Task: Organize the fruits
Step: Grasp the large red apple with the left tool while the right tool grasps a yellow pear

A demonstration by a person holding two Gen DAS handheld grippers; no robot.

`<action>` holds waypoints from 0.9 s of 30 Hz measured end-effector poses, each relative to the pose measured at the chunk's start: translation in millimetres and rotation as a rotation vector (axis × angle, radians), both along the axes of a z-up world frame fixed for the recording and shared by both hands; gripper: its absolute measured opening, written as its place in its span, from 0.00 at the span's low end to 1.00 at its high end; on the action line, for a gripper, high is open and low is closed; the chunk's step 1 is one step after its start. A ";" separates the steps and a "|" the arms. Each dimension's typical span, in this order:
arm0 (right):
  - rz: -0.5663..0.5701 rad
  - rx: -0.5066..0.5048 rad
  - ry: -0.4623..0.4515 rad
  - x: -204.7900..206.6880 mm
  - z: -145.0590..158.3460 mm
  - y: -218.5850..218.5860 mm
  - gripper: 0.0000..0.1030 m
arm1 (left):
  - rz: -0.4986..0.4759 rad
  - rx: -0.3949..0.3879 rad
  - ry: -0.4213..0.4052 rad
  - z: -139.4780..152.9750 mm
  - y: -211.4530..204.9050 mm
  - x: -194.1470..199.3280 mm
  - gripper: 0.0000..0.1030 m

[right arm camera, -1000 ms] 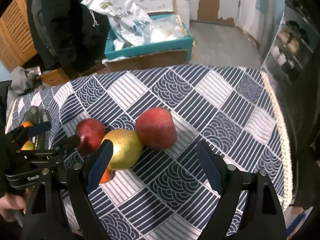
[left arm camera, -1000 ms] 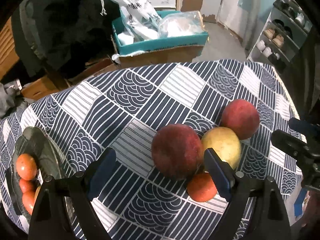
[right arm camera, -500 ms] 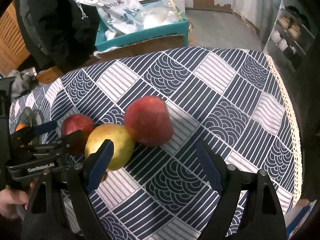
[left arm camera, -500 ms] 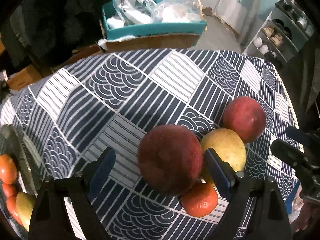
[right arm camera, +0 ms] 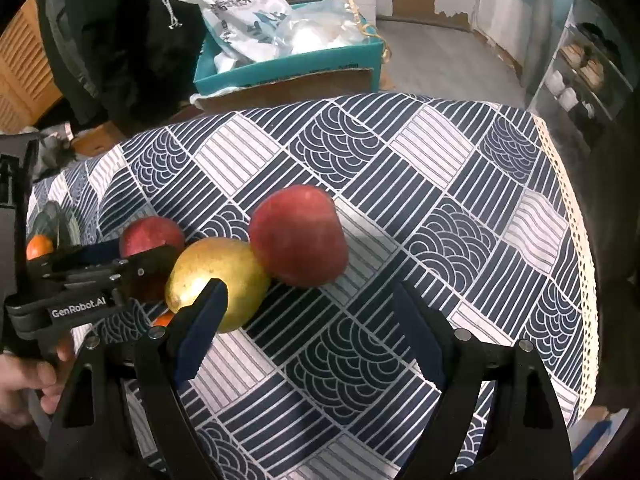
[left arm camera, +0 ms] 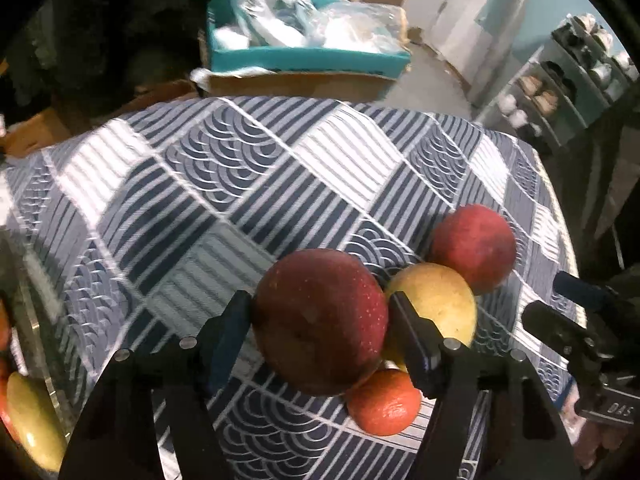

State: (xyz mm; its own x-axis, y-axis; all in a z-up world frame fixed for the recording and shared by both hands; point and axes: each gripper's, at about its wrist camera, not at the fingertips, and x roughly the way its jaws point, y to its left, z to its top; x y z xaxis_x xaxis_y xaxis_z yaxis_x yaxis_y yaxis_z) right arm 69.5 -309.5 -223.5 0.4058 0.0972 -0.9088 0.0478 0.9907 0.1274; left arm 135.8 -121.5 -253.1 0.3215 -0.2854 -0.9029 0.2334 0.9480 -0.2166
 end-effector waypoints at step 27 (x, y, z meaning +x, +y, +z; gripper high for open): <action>0.035 0.054 0.125 31.0 -51.6 67.7 0.82 | 0.152 0.097 -0.042 24.1 81.0 -30.5 0.69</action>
